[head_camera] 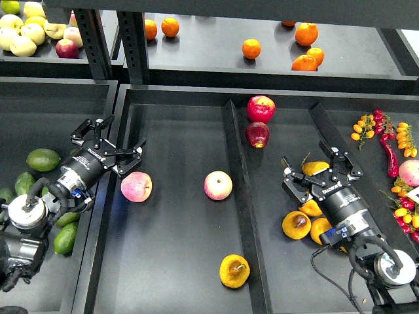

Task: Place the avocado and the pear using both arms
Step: 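Withdraw the left gripper and raise the right gripper, then reach the right gripper toward the loose yellow pear nearest the robot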

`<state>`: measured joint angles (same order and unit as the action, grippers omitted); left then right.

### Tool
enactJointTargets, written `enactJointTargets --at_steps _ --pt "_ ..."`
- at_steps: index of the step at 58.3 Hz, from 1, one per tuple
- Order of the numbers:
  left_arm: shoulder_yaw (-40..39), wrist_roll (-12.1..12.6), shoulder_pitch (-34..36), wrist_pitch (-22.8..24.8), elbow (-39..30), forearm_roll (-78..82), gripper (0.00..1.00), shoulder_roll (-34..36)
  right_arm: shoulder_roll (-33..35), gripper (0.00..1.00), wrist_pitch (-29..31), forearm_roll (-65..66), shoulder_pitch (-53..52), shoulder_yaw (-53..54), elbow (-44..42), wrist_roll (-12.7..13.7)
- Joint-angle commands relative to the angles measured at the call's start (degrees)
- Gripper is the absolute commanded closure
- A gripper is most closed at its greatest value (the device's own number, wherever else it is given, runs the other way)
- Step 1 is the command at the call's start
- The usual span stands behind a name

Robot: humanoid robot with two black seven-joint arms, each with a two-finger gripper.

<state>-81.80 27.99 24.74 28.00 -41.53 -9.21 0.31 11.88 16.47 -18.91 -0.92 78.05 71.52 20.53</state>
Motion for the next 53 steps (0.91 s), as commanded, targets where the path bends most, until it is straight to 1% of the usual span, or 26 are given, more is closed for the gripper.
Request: enactJointTargets --at_steps 1,10,15,19,30,38,47,53 --pt "-2.13 0.01 -2.59 0.00 -2.24 -0.19 0.01 -0.31 4.28 0.01 2.07 0.01 0.39 -2.37 -0.07 1.53" --pt "-2.40 0.01 -7.42 0.00 -6.89 -0.54 0.01 -0.31 9.82 0.01 4.71 0.01 0.48 -6.77 -0.07 2.85" --pt "-2.40 0.01 -9.80 0.00 -9.18 -1.16 0.01 -0.31 12.81 0.01 5.68 0.19 0.22 -8.79 -0.07 4.60" --pt "-2.40 0.01 -11.11 0.00 -11.20 -1.16 0.01 -0.31 15.44 0.01 6.47 0.28 -0.22 -9.84 -0.24 7.47" --pt "-2.40 0.01 -13.84 0.00 -15.68 -1.16 0.01 -0.31 18.17 0.01 6.55 0.63 -3.73 -10.46 -0.59 7.47" --pt "-2.31 0.01 -16.56 0.00 -18.06 -1.07 0.01 -0.31 20.11 0.01 6.55 0.80 -8.30 -12.57 -1.38 7.47" --pt "-2.22 0.01 -17.27 0.00 -18.59 -1.07 0.01 -0.31 24.06 0.01 6.55 0.89 -17.35 -21.88 -1.38 7.47" --pt "-2.22 0.01 -17.36 0.00 -18.85 -1.07 0.01 -0.31 24.68 0.01 6.55 1.59 -20.17 -25.57 -1.56 7.47"
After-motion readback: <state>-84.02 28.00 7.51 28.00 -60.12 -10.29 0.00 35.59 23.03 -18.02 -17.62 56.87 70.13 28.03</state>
